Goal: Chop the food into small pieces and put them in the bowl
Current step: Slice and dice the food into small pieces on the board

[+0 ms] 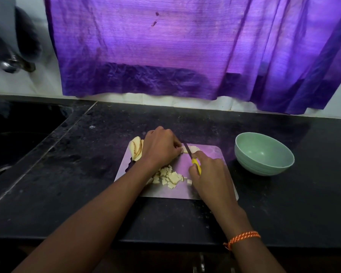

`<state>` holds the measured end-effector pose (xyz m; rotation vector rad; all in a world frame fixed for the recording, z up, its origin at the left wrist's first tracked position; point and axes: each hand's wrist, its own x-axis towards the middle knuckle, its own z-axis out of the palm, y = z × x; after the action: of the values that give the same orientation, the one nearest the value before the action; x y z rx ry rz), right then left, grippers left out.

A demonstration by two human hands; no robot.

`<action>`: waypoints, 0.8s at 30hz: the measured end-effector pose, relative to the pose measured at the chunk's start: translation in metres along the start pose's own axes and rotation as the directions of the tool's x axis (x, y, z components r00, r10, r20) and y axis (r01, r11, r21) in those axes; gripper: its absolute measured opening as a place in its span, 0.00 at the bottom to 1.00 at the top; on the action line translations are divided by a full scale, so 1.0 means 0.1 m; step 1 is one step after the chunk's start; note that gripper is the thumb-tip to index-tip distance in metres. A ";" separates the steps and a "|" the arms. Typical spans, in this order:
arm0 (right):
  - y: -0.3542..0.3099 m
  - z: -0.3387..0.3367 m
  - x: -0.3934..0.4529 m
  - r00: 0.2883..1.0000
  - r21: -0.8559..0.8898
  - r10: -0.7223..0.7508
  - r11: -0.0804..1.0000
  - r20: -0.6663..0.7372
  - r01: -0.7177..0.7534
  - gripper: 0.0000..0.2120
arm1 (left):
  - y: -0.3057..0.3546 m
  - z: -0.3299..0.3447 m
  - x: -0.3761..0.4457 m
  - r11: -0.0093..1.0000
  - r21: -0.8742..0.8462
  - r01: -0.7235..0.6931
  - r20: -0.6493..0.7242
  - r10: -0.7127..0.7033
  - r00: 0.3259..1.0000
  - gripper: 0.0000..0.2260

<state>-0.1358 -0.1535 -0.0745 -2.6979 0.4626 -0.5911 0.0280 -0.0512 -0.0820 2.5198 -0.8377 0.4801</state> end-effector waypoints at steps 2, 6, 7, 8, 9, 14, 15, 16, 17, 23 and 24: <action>0.00 0.01 0.00 1.000 -0.028 -0.008 1.000 0.015 0.008 0.16 | -0.01 0.00 0.00 1.000 -0.001 0.003 0.002 -0.003 1.000 0.09; -0.02 -0.03 0.02 0.999 -0.087 -0.017 0.996 0.047 0.021 0.16 | 0.01 0.00 -0.02 1.000 0.009 0.005 0.013 -0.006 1.000 0.09; -0.04 -0.04 0.02 0.998 -0.097 -0.014 0.995 0.053 0.019 0.16 | 0.02 0.00 -0.03 1.000 0.009 0.009 0.012 -0.009 1.000 0.10; -0.05 -0.04 0.02 0.998 -0.110 -0.013 0.994 0.060 0.019 0.16 | 0.02 0.00 -0.03 1.000 0.015 0.012 0.008 -0.012 1.000 0.10; -0.07 -0.05 0.02 0.998 -0.116 -0.012 0.993 0.065 0.020 0.16 | 0.03 0.00 -0.03 1.000 0.023 0.014 0.007 -0.014 1.000 0.10; -0.04 -0.12 -0.12 0.997 -0.109 0.007 0.994 0.077 0.001 0.16 | 0.05 0.01 -0.04 0.999 0.043 0.004 0.004 -0.004 1.000 0.11; -0.02 -0.14 -0.18 0.997 -0.105 0.011 0.994 0.076 -0.003 0.15 | 0.05 0.01 -0.04 0.999 0.045 0.005 0.006 -0.005 1.000 0.11; 0.01 -0.16 -0.24 0.998 -0.101 0.009 0.995 0.067 -0.002 0.14 | 0.05 0.00 -0.04 0.999 0.046 0.006 0.005 -0.006 1.000 0.11; 0.03 -0.18 -0.30 0.999 -0.100 0.003 0.995 0.055 0.002 0.13 | 0.05 0.00 -0.04 0.999 0.046 0.006 0.003 -0.007 1.000 0.11; 0.10 -0.24 -0.40 1.000 0.028 0.005 1.000 -0.024 -0.004 0.17 | 0.02 -0.02 -0.01 1.000 0.015 0.011 0.006 -0.011 1.000 0.07; 0.09 -0.24 -0.38 0.999 0.059 0.015 0.998 -0.047 -0.012 0.18 | 0.00 -0.03 0.00 1.000 0.005 0.023 -0.007 -0.023 1.000 0.06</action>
<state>-0.1813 -0.1529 -0.0703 -2.6278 0.4677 -0.6555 0.0275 -0.0496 -0.0796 2.5283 -0.8053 0.4844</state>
